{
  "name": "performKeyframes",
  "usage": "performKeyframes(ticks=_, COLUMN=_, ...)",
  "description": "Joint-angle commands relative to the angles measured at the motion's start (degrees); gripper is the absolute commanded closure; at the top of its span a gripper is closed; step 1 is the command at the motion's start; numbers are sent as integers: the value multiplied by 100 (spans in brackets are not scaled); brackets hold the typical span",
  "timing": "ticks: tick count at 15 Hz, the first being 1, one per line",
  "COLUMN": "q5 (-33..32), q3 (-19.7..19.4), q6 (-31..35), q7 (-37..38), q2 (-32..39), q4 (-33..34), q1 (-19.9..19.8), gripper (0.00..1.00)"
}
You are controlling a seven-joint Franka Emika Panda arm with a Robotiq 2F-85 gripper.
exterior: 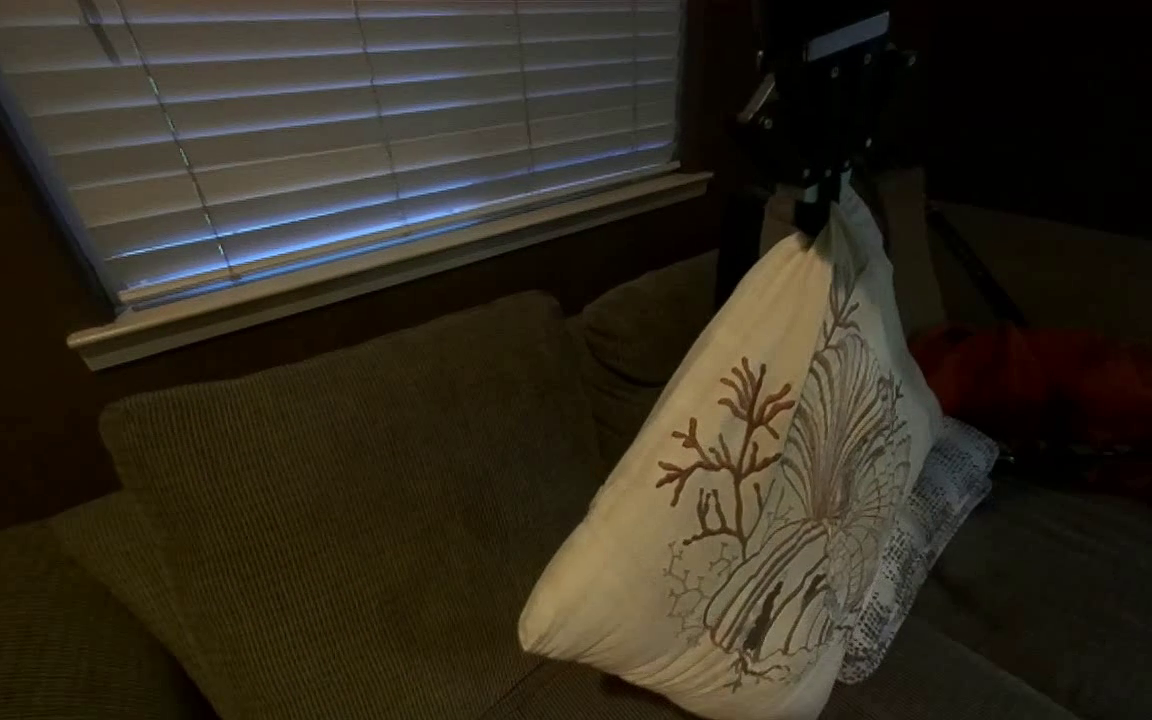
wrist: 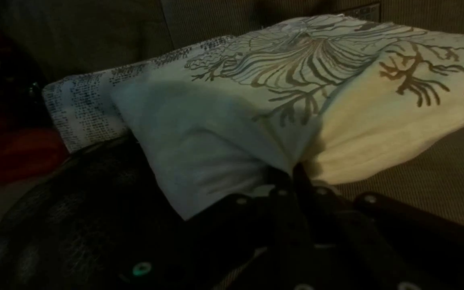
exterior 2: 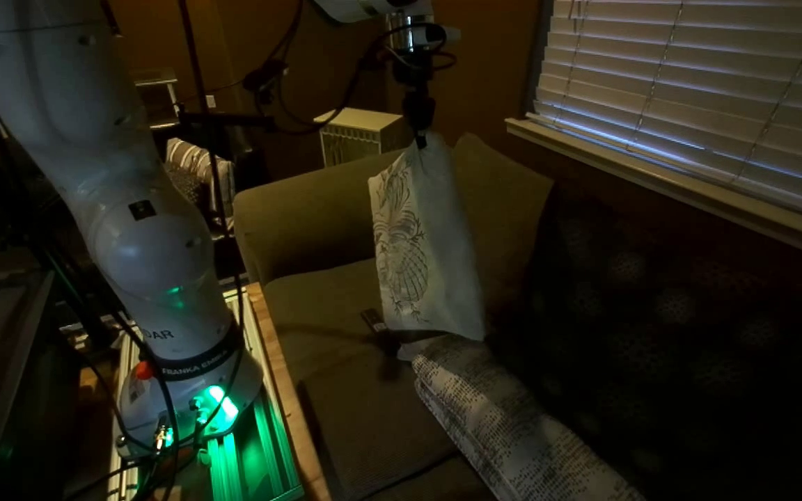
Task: Put the pillow on the stack of pillows
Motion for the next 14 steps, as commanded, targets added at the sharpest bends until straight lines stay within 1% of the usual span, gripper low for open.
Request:
performKeyframes(ticks=1, q5=-282, q3=140, q6=-44, q7=112, q2=-732, q4=-450, q1=-200, gripper=99)
performKeyframes(ticks=4, q5=-389, q3=127, q6=121, q7=177, q2=-1197, q4=-824, q1=-399, gripper=99)
performKeyframes(ticks=8, q5=-377, q3=71, q6=627, q7=325, q2=-1753, q4=-1289, q1=-781, gripper=99)
performKeyframes(ticks=11, q5=-608, q3=81, q6=939, q7=240, q2=-2020, q4=-1528, q1=-1096, gripper=99)
performKeyframes(ticks=14, q5=-785, q3=50, q6=1186, q7=192, q2=-2141, q4=-1631, q1=-1373, gripper=99)
